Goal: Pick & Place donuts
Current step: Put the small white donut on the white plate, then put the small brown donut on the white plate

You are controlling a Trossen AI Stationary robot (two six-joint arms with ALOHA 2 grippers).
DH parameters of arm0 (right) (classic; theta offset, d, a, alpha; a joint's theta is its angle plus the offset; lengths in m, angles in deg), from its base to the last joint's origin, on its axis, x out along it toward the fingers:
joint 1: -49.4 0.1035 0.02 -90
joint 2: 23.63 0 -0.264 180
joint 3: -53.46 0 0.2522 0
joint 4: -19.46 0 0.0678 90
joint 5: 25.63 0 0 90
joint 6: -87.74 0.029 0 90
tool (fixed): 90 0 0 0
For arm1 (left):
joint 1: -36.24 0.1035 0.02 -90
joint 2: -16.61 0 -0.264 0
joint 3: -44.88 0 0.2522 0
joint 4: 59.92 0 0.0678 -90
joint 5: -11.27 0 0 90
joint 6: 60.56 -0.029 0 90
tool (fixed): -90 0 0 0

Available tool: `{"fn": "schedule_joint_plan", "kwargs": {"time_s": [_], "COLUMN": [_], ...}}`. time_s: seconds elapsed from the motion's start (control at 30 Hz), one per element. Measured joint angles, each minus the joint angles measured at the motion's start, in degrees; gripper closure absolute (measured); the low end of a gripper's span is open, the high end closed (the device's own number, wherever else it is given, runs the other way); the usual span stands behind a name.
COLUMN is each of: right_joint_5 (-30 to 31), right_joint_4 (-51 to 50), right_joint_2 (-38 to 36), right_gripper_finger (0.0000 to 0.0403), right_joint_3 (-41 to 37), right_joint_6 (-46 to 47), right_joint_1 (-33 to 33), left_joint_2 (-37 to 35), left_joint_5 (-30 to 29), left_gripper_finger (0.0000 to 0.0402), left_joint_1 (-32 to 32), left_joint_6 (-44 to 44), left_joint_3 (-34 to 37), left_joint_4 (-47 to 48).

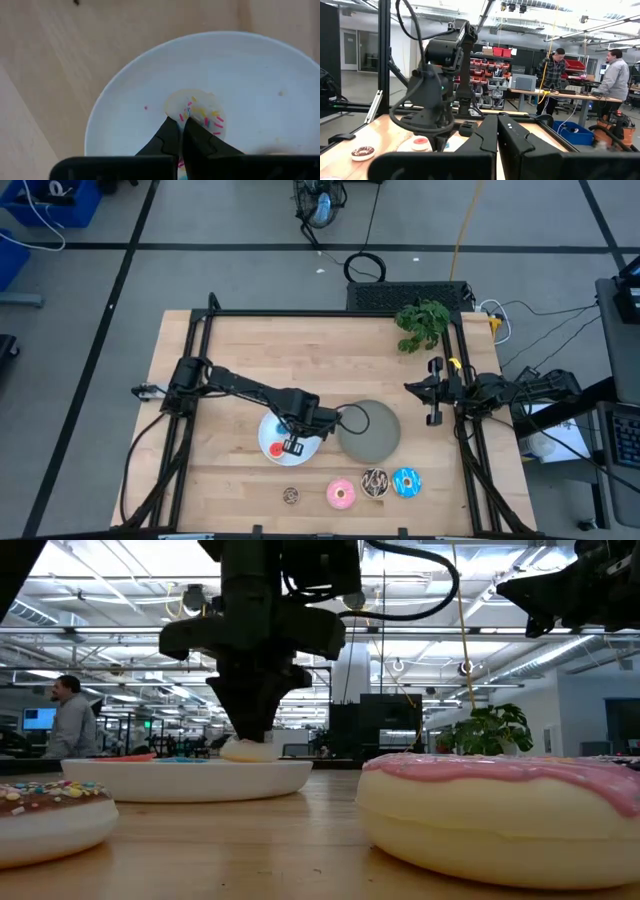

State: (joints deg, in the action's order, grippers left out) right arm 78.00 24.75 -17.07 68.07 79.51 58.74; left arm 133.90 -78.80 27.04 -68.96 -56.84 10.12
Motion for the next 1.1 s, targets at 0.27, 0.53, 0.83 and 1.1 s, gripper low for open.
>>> {"fn": "schedule_joint_plan", "kwargs": {"time_s": [0.27, 0.53, 0.83, 1.1], "right_joint_5": [0.00, 0.02, 0.03, 0.04], "right_joint_4": [-0.02, -0.02, -0.04, -0.04], "right_joint_2": [0.00, 0.00, 0.00, 0.00], "right_gripper_finger": [0.0403, 0.0403, 0.0403, 0.0403], "right_joint_3": [0.00, 0.01, 0.00, 0.01], "right_joint_6": [-0.02, -0.13, -0.15, -0.17], "right_joint_1": [0.02, 0.01, 0.01, 0.02], "left_joint_2": [0.00, 0.00, 0.00, 0.02], "left_joint_5": [0.00, 0.75, -0.45, -0.94], "left_gripper_finger": [0.0364, 0.0314, 0.0192, 0.0154], "left_joint_1": [1.34, 1.73, 1.73, 1.64], "left_joint_6": [1.22, 3.10, 5.15, 5.69], "left_joint_3": [0.63, 0.97, 1.16, -7.36], "left_joint_4": [-1.19, -1.76, -0.44, 8.27]}}
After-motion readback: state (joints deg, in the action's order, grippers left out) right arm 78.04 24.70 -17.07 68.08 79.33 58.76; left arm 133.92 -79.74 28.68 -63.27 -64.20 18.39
